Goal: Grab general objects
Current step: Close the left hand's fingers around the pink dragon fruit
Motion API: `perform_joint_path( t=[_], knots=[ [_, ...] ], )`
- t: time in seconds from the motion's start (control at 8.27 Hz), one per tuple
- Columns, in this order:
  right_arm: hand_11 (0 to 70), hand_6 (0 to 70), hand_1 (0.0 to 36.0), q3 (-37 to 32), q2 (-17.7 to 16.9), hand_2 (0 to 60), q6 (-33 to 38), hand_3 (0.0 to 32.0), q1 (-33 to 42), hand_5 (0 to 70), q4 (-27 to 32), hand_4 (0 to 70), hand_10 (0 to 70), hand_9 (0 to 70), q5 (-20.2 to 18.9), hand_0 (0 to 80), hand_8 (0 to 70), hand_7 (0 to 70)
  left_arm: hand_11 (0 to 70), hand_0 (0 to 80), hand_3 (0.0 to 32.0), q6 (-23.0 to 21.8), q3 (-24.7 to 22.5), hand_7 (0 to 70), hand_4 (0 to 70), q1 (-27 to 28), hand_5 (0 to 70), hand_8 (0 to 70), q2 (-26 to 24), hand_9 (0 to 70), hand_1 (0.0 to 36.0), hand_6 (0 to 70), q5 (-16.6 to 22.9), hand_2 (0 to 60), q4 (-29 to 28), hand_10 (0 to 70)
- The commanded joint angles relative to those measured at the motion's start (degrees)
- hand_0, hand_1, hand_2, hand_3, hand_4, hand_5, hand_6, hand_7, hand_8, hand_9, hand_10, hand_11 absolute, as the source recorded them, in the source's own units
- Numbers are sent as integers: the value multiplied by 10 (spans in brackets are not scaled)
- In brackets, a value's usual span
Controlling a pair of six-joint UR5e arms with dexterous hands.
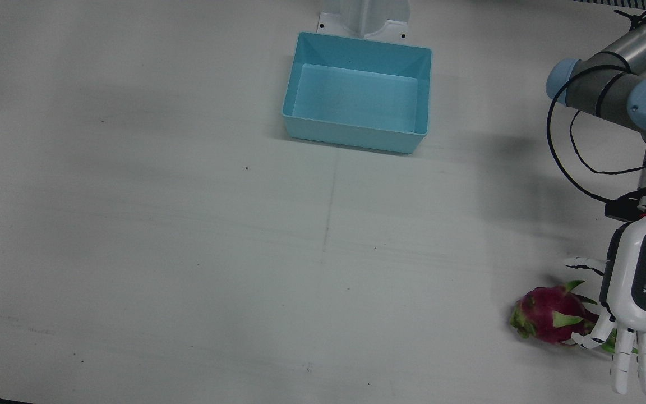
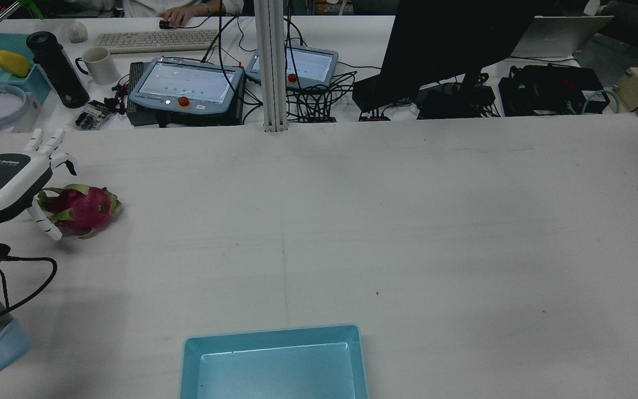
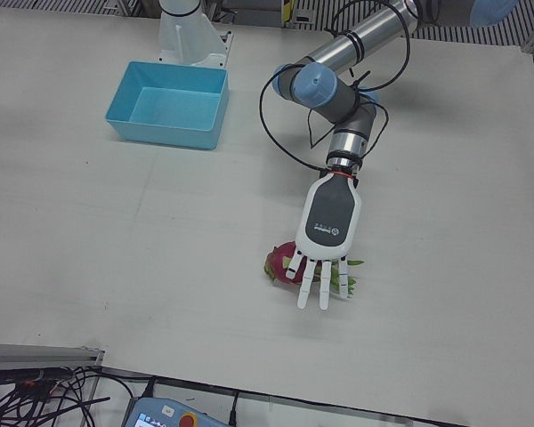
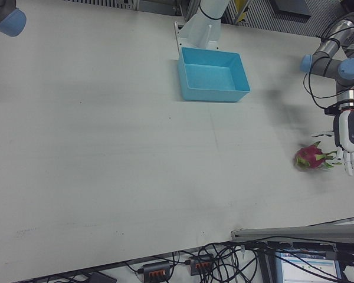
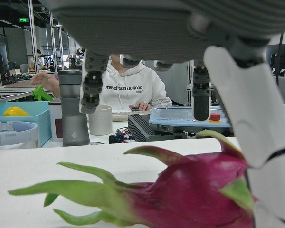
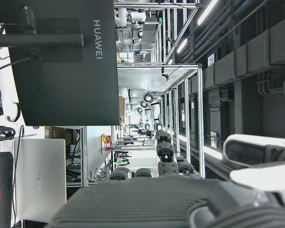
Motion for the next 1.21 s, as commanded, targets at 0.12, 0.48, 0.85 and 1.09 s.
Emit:
perform_joint_path(
  t=[0.12,0.48,0.85,1.09],
  knots=[
    [0,0,0,0,0,0,0,0,0,0,0,0,0,0,0,0,0,0,46,526,164,10,46,9,0,1,0,0,6,0,203,0,-3,55,-59,14],
    [0,0,0,0,0,0,0,0,0,0,0,0,0,0,0,0,0,0,54,521,130,10,102,17,0,1,0,0,6,0,195,0,-2,58,-108,20],
    [0,0,0,0,0,0,0,0,0,0,0,0,0,0,0,0,0,0,59,520,94,10,108,29,0,1,15,0,6,0,196,0,-2,71,-116,24],
    [0,0,0,0,0,0,0,0,0,0,0,0,0,0,0,0,0,0,68,512,68,10,108,43,0,1,78,0,6,0,190,0,-2,83,-114,31]
  ],
)
